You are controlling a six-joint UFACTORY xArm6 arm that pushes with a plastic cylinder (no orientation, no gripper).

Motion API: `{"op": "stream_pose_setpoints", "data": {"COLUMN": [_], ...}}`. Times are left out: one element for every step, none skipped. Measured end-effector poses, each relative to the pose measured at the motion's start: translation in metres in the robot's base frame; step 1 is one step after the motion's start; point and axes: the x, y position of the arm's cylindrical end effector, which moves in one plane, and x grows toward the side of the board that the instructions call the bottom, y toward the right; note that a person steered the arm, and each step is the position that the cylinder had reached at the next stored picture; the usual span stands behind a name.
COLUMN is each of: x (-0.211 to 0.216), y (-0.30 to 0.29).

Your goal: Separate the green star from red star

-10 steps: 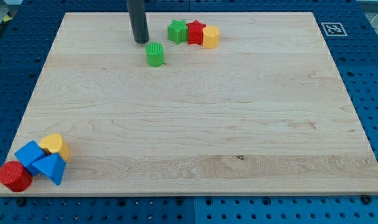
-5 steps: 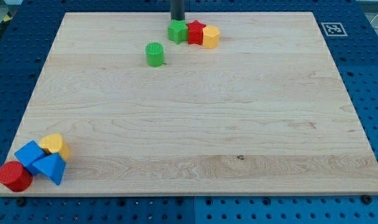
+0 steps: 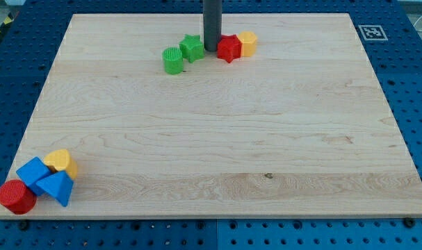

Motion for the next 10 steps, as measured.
{"op": "stream_pose_setpoints", "data": {"x": [-0.028, -0.045, -0.045, -0.039, -0.034, -0.033, -0.039, -0.043, -0.041, -0.040], "y": [0.001, 0.000, -0.005, -0.011, -0.017, -0.021, -0.025, -0.035, -0.037, -0.037]}}
